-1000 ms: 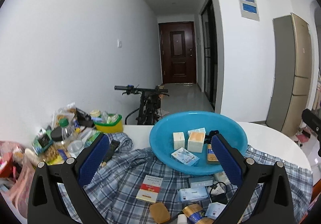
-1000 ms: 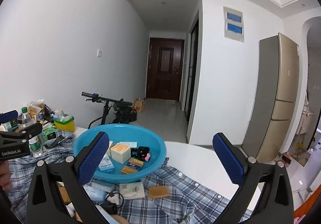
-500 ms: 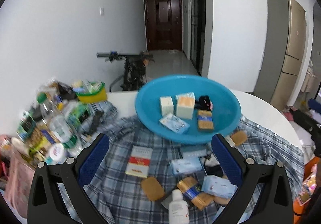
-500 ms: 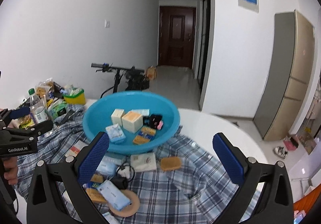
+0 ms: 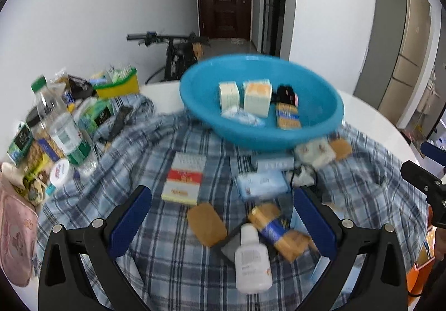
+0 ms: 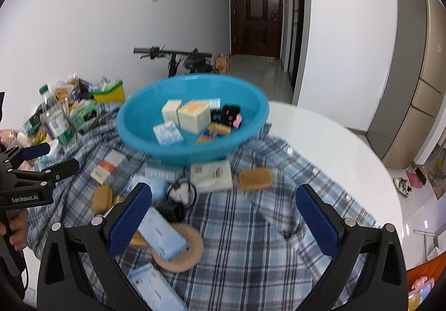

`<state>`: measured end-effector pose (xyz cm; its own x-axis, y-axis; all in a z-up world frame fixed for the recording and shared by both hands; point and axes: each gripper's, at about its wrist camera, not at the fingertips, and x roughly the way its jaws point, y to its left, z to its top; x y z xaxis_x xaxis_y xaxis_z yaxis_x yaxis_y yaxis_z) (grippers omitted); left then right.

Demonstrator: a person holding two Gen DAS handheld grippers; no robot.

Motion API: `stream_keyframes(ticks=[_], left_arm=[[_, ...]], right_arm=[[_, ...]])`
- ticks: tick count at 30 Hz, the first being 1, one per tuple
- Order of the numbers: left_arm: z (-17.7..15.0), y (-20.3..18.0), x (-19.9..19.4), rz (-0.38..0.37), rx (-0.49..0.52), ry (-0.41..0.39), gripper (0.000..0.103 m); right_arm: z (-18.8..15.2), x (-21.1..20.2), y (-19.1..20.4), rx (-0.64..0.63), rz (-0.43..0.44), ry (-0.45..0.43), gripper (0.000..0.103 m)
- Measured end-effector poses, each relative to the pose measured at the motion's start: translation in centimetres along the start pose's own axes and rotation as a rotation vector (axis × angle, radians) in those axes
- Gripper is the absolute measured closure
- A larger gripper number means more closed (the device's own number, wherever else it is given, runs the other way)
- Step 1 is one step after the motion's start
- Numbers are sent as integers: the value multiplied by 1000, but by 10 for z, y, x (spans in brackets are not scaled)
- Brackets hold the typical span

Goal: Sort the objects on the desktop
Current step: 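Move both tools toward the items on the plaid shirt, then grasp the white lotion bottle with the left gripper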

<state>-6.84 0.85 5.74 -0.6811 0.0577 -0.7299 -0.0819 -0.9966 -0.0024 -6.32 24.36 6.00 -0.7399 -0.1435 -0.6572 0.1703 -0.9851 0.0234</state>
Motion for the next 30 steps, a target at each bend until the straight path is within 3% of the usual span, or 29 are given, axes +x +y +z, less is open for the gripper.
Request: stream_keyframes(ticks=[20,30], left_arm=[[-81,-11,24,-46,32,193,0],[-87,-12,36,-79,25,220,2]], right_arm=[[-69,13,2,37,23,126,2],[-82,25,9,27,36,171,3]])
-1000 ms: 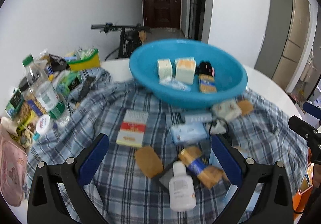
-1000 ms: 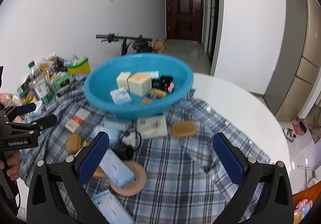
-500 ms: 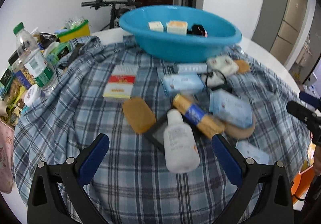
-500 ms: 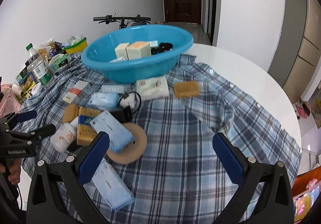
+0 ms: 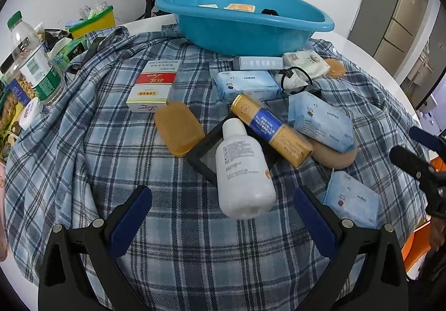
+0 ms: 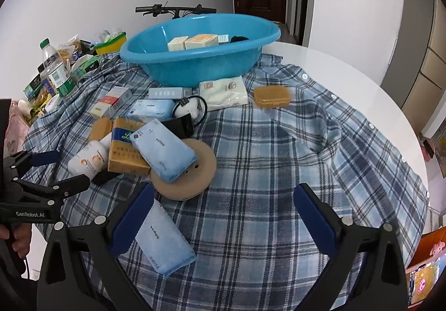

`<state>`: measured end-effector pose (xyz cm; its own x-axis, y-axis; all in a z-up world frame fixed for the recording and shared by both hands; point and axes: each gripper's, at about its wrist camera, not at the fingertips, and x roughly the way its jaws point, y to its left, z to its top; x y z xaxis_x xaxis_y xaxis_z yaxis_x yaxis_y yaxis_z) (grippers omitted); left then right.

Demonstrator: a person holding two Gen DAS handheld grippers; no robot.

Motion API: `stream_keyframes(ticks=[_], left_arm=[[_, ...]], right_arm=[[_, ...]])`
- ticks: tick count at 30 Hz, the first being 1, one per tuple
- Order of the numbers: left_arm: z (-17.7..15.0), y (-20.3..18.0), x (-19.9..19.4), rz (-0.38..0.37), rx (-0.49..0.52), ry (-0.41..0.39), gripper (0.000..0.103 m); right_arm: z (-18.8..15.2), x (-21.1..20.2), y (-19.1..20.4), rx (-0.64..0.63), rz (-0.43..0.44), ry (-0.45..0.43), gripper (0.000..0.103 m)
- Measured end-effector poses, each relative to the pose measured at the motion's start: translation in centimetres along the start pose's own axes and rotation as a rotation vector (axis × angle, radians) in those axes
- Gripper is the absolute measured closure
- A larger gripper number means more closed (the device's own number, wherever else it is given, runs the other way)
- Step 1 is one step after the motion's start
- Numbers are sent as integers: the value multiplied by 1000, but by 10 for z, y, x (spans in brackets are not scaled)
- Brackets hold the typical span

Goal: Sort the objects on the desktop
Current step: 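Grasp the white lotion bottle with the left gripper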

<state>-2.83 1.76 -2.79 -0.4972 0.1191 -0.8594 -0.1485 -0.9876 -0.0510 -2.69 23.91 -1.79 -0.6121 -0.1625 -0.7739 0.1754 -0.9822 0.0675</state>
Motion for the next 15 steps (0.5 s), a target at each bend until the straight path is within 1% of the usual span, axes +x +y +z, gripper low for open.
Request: stream_keyframes(ticks=[1,2,4,5,6,7,9,11,13,14,15], left_arm=[[1,0,2,-10,-2,-5,5],[3,0,4,-17,-3,-4,9],[5,-1,12,-20,0,5,12],[6,-2,16,-20,2,10,16],[7,-3,22,-21,5,21,22],[8,-4,25,-27,5,30,24],[8,-3,30,-47,-1,41,37],[8,-5,31,-41,2,28,39],[7,-6,31,-53,3,15,43],[6,-6,31,-59,-1,9,46],[5,-5,30,-66,-9,4,52]], right_arm=[[0,0,1,-1,1,0,3],[0,0,1,-4,1,0,3],[0,1,1,-6,-3,-1,3],[-1,1,1,-8,-6,0,3],[-1,2,1,-10,-9,2,3],[-1,3,1,-11,-11,5,3],[-1,5,0,-10,-16,12,3],[-1,7,-2,-4,-18,14,4],[-1,8,-3,3,-16,17,4],[-1,9,-3,5,-13,18,5],[-1,9,-3,6,-11,19,5]])
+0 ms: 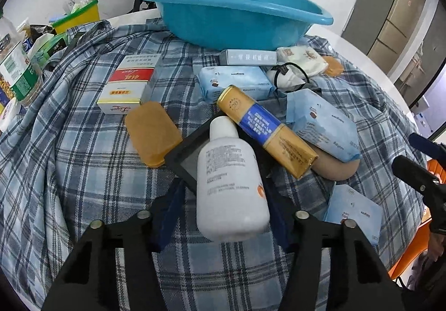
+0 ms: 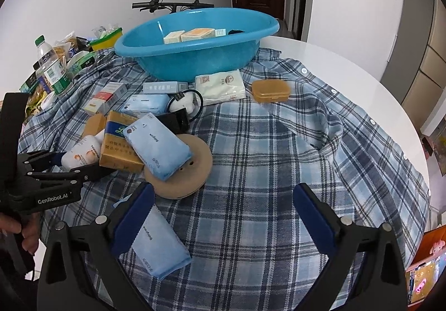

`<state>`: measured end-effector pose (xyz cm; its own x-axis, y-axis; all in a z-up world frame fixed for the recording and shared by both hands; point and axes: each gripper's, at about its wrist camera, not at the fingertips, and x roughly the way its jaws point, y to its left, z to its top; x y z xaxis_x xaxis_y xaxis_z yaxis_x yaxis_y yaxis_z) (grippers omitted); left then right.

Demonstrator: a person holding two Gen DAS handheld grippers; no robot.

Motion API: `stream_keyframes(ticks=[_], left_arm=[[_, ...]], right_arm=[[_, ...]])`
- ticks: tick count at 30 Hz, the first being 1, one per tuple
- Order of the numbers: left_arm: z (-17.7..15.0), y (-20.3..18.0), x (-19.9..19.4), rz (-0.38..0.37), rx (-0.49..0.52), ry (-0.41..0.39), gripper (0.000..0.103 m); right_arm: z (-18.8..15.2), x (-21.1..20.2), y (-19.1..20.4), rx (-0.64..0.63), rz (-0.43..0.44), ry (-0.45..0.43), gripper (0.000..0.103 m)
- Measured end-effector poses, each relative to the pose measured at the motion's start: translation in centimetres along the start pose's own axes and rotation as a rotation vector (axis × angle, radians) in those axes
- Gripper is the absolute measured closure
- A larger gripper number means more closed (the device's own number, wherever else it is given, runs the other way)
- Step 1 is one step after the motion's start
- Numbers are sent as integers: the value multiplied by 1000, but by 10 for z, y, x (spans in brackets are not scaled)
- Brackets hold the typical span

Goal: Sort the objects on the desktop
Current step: 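Grasp the white lotion bottle with the left gripper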

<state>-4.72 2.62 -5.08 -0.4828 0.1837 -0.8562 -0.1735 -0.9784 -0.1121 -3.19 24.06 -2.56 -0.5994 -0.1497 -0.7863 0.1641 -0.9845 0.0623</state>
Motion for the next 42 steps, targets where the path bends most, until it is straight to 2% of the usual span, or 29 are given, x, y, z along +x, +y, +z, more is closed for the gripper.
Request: stream_keyframes(ticks=[2,7,8,11,12,16,27,31,32,35,36,42], left_arm=[[0,3,-4,-13,-17,-11,60],[-1,2,-8,-12,-2,-37,61],[-2,1,-8,-6,5,-43,59],[-3,0,-8,-9,2,-86,39],[-3,1,-8,-10,-4,-113,36],[0,3,-6,6,-27,-180,36],[-6,14,-2,-26,-93,-256,36],[-5,10,-4,-11,-75,-274,36],[-4,9,-2,-13,-73,-264,37],[-4,9,-2,-12,-72,-266,48],[-4,9,-3,-26,-68,-273,60],[-6,5,-8,-22,-49,-283,62]], right_arm=[[-1,1,0,-3,2,4,6],[-3,2,1,-9,-8,2,6],[-3,3,1,-10,-9,3,6],[-3,4,1,-14,-9,7,6],[-4,4,2,-17,-10,8,6],[-4,4,2,-18,-10,7,6],[-5,8,-1,-8,-8,18,6],[-6,10,0,-9,-4,24,6],[-6,10,-1,-9,-3,25,6],[-7,10,0,-10,0,25,7],[-7,10,0,-11,1,26,7],[-8,11,-3,0,1,34,11]])
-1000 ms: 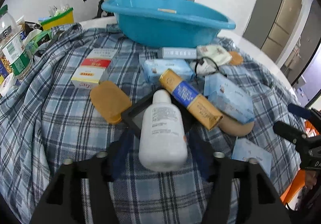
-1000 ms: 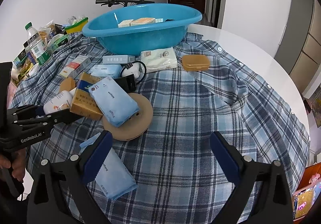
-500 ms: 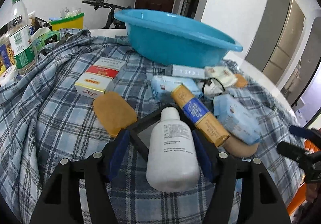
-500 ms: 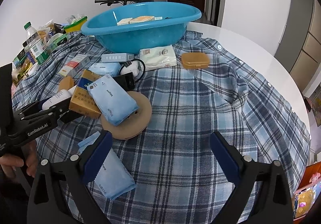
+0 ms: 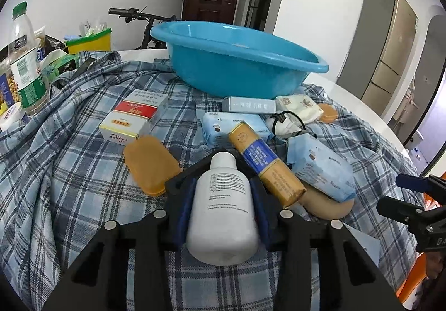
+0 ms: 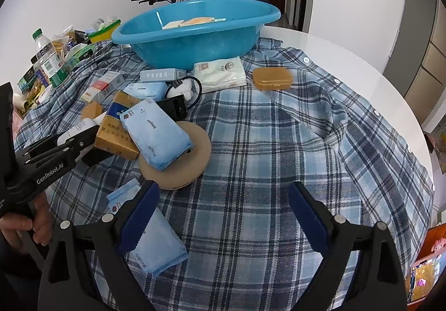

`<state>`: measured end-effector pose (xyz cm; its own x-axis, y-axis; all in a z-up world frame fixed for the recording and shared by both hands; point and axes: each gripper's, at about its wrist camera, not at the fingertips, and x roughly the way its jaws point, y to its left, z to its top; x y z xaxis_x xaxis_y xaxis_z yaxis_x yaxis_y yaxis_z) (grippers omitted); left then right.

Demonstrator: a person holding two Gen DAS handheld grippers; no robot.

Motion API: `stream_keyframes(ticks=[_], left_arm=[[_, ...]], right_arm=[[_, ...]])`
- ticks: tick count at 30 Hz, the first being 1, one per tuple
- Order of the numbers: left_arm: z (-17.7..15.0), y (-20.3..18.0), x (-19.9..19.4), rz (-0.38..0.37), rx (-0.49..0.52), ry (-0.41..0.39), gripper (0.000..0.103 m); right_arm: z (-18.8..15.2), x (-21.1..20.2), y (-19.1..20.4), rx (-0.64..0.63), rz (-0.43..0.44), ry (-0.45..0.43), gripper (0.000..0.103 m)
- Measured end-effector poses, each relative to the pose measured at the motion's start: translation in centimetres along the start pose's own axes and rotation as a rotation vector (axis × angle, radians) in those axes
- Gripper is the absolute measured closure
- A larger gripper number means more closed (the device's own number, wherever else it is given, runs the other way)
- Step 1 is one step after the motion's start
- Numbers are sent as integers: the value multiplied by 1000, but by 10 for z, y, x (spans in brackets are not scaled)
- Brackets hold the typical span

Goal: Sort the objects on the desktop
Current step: 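Grasp the white lotion bottle with the left gripper, then grasp the blue Babycare wipes pack with the right gripper while the left holds the bottle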

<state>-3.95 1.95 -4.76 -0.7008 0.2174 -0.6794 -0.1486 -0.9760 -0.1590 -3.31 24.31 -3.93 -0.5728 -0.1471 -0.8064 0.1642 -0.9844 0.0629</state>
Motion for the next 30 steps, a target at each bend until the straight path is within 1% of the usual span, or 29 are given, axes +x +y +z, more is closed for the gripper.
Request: stream_keyframes(ticks=[3,5,7,14,21,23,26,30], left_arm=[[4,2,-14,-9,-3,-41,62],[7,1,-24,4,7,-66,62],[11,0,-32,14,9,-72,62],[18,2,-49,74,16,-30,62],[16,5,-51,71,15,-25,62],[15,7,-48,70,9,-16,62],[13,9,-43,63,0,2,62],[11,11,-40,61,-6,10,62]], right_arm=[[0,-1,-2,8,2,-4,14],[1,-2,-2,10,4,-8,14],[1,-3,-1,7,10,-13,14],[6,-5,9,-11,49,-22,14],[16,7,25,-31,102,-18,14],[19,12,32,-49,116,-10,19],[26,23,39,-76,132,5,22],[34,39,43,-117,163,34,22]])
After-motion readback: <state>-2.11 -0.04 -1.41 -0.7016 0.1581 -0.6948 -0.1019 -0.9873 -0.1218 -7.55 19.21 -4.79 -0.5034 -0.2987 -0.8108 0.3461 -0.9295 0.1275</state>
